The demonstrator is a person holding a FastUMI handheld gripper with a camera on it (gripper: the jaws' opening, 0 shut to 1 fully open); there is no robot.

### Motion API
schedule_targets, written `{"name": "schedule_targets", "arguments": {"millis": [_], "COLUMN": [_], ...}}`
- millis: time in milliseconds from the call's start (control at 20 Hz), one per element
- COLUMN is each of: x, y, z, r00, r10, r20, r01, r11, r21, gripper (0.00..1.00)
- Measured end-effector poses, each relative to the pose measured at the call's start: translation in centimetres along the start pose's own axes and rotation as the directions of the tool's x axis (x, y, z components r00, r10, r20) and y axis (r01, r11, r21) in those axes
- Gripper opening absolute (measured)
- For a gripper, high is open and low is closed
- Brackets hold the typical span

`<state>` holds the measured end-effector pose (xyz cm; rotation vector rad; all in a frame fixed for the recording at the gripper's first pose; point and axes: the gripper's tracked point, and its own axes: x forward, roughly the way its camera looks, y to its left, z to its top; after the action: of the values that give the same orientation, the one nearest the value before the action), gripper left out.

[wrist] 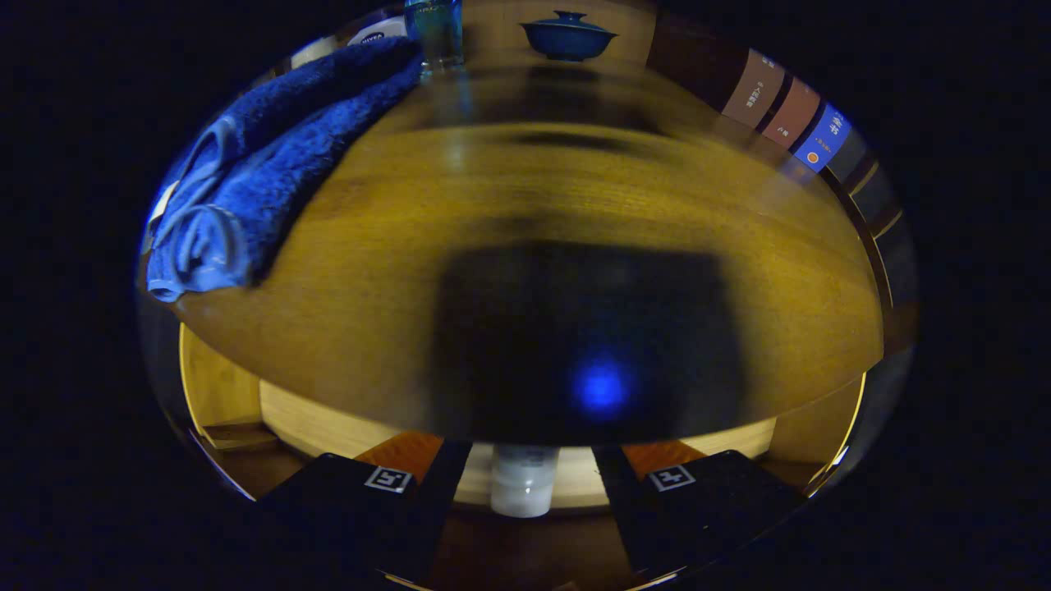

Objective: Pull open the drawer, take out the items inside it, and place them on the countertop above the cabinet.

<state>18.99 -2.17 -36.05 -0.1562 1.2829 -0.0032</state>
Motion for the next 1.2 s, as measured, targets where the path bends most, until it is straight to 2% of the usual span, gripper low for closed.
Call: {"name": "schedule_targets", "arguments": {"millis": [100,200,250,400,500,1050,1200], "x": [-0.3,0.0,-0.2,-1.7,-2.7,-9.4,-10.8], "y": [0.5,0.5,0.4,1.8,2.5,1.3,1.7], "z": [0.2,0.0,-0.1,-1.4,-1.4,0.0,-0.5], "r00": [1.000,0.999,0.999,0.990,0.986,0.968,0.957], "r10": [0.023,0.030,0.026,0.089,0.106,0.062,0.080], "r20": [-0.012,-0.018,-0.027,-0.105,-0.130,-0.242,-0.280], "r01": [-0.022,-0.030,-0.026,-0.093,-0.110,-0.093,-0.120], "r11": [0.999,0.999,0.999,0.995,0.994,0.988,0.985], "r21": [0.043,-0.018,-0.020,-0.035,-0.021,-0.121,-0.126], "gripper": [0.77,0.66,0.61,0.46,0.36,0.36,0.36]}}
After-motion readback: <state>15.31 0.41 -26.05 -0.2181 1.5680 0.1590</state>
